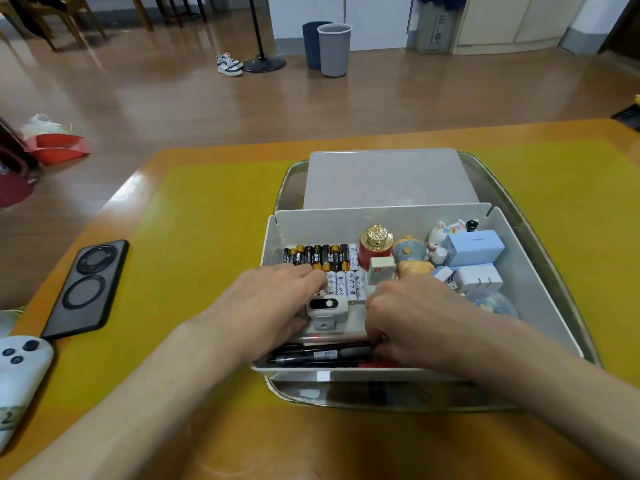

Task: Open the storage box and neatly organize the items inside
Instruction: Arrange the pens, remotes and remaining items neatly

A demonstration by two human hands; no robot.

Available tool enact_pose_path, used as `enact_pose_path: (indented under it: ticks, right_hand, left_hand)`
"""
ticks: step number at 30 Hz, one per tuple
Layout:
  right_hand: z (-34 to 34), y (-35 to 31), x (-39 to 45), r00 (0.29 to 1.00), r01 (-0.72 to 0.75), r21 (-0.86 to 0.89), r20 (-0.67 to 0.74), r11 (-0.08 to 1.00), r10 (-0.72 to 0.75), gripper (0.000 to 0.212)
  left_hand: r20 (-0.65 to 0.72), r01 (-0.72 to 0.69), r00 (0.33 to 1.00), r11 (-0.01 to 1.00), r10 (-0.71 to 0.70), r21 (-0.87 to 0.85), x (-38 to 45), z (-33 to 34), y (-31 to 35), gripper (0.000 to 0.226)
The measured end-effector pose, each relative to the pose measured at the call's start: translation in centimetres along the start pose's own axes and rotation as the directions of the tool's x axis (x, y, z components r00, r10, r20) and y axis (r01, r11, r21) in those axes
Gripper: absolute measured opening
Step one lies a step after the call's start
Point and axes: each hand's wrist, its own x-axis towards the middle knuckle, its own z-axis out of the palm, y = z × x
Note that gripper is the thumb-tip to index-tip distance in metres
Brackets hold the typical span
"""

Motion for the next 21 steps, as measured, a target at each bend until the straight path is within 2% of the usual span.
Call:
enact_pose_path:
  ticks: [6,11,13,15,18,21]
  right_hand:
    - [0.4,0.0,0.1,0.999,0.006,0.010,-0.035,1.000,-0.006,0.025]
    - [0.5,0.0,0.1,0.999,0.012,0.035,-0.031,0.999,-0.011,0.026]
    - [-0.3,0.3,-0.2,0.999,-0.004,0.062,-0.046,0.998,0.007,0.025]
    - [-1.8,1.6,-1.2,0.992,-0.063,0.081,-0.101,0.995,0.071,0.025]
    - [-4.5,4.7,-3.9,0.944,-0.176,0.151,-0.254,0.973,0.210,0.031]
    - [-5.4,6.8,-6.8,0.905,-0.267,0.201,-0.284,0.942,0.317,0.032]
  left_hand:
    - [-0.023,-0.050,0.998,0.995,0.052,0.083,0.2,0.2,-0.4,0.029]
    - [-0.039,-0.065,0.997,0.997,0.066,0.038,0.0,0.0,-0.5,0.033]
    - [-0.067,-0.113,0.991,0.994,0.113,0.001,-0.2,-0.4,-0.4,0.026]
    - [-0.067,-0.168,0.984,0.984,0.164,-0.065,-0.4,-0.6,-0.1,0.018]
    - [0.028,-0.206,0.977,0.972,0.210,-0.115,-0.4,-0.2,0.9,0.014]
    - [0.113,-0.179,0.975,0.979,0.189,-0.092,0.2,0.5,1.6,0.016]
